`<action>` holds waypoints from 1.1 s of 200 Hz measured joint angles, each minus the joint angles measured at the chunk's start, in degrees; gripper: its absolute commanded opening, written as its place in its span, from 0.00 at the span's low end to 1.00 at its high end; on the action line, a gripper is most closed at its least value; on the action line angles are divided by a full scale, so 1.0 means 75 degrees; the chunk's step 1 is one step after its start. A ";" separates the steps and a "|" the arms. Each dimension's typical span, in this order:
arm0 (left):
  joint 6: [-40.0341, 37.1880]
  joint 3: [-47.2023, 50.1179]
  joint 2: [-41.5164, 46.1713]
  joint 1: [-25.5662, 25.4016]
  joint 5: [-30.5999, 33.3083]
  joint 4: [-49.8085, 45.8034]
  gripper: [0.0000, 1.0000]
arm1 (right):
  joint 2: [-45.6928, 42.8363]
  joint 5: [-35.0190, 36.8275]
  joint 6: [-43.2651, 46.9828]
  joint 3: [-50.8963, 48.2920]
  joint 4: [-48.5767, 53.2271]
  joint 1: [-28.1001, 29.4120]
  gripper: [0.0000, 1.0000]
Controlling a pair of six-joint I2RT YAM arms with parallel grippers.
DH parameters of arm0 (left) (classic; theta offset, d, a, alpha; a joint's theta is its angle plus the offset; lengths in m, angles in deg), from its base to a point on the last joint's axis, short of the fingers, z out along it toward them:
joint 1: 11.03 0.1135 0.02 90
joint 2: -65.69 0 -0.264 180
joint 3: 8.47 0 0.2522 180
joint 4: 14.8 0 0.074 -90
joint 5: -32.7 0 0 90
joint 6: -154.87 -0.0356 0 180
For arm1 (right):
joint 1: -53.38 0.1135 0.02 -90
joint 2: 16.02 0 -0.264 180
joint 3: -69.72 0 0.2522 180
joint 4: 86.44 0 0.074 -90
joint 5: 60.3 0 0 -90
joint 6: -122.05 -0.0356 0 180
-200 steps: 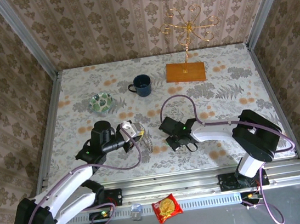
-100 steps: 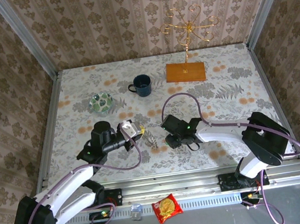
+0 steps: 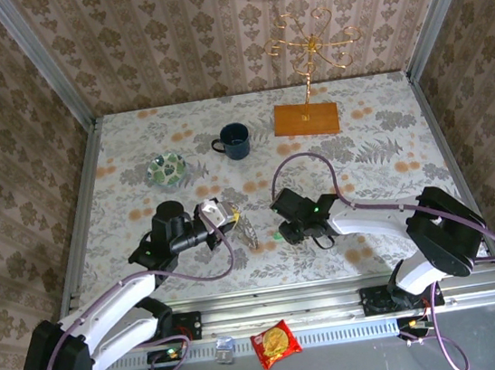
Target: Put the keys on the keyring
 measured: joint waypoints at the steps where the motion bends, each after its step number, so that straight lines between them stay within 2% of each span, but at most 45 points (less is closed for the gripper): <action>1: 0.0000 0.0000 0.0000 0.0000 0.0000 0.0003 0.00 | 0.0000 0.0000 0.0000 -0.0003 0.0006 0.0000 0.37; 92: 0.0006 0.0000 -0.0114 0.0000 0.0006 0.0175 0.00 | 0.0358 -0.0204 0.0152 -0.0131 0.0052 0.0000 0.26; 220: 0.0009 0.0000 -0.0207 -0.0006 0.0006 0.0274 0.00 | 0.0475 -0.0207 0.0207 -0.0006 -0.0152 -0.0015 0.27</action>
